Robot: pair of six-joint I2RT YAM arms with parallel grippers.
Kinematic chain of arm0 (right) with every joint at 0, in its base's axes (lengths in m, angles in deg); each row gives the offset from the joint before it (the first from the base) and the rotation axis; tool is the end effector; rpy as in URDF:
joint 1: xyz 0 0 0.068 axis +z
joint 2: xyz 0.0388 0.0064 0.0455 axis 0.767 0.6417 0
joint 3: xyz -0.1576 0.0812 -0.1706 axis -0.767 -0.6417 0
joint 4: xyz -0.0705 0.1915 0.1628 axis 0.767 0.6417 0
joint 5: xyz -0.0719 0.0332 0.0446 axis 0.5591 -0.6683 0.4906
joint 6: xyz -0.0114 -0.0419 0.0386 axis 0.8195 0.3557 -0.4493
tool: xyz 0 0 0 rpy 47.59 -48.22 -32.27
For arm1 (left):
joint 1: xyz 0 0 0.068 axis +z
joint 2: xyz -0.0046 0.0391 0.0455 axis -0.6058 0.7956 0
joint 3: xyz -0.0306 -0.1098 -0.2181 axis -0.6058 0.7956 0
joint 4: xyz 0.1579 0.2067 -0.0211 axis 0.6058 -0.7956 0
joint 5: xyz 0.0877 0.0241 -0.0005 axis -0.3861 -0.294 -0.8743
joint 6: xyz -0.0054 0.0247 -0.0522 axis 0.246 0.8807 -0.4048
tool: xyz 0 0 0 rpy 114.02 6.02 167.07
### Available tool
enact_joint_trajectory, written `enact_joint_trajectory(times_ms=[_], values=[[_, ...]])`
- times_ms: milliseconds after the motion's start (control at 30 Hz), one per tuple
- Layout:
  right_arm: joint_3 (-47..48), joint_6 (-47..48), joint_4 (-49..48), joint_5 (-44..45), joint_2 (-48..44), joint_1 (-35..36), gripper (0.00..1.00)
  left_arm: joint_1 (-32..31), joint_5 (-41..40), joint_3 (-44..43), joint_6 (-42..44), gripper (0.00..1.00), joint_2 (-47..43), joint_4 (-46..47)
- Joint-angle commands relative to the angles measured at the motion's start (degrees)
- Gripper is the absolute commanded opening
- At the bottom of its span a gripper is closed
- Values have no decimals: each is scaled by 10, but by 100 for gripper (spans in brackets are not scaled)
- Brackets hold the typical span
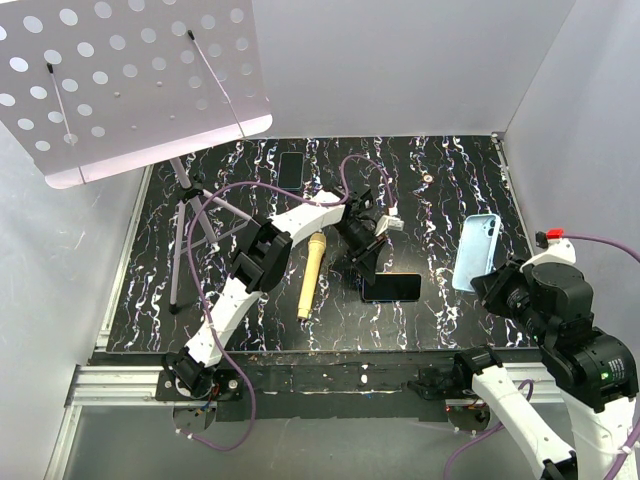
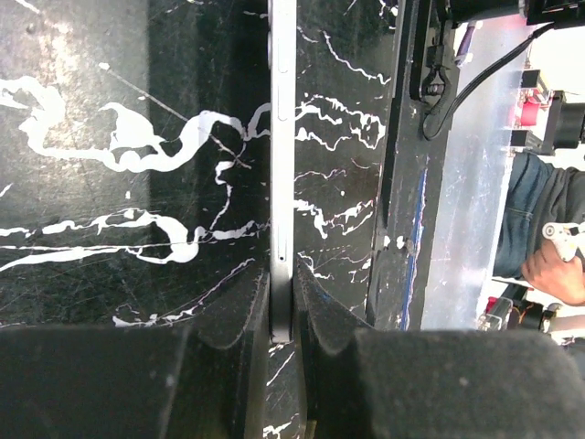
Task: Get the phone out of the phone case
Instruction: Place the phone at the center of the board.
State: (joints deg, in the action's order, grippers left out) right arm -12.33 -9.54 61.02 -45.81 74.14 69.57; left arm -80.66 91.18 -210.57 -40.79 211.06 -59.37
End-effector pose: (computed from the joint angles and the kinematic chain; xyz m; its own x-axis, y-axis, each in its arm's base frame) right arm 0.0624 0.0121 0.3718 -0.4469 0.4017 -0.7993 0.1267 0.9129 0.3880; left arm 0.3123 -0.3435 0.1340 -0.4917 0.7822 -0.3826 0.6557 0.0435 -0.7538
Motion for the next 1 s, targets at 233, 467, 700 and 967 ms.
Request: enact_joint_trajectory(times_ms=[233, 467, 700, 967], values=[[-4, -4, -35, -22, -7, -3, 1, 14, 5, 38, -75, 2, -10, 88], [-3, -15, -27, -31, -14, -2, 1, 16, -37, 44, -93, 19, -16, 108], [-7, -25, -24, -44, -10, -2, 1, 16, -101, 25, -107, 38, -16, 111], [-51, -65, -51, -74, -7, -2, 1, 15, -181, -41, -157, 56, -71, 93]])
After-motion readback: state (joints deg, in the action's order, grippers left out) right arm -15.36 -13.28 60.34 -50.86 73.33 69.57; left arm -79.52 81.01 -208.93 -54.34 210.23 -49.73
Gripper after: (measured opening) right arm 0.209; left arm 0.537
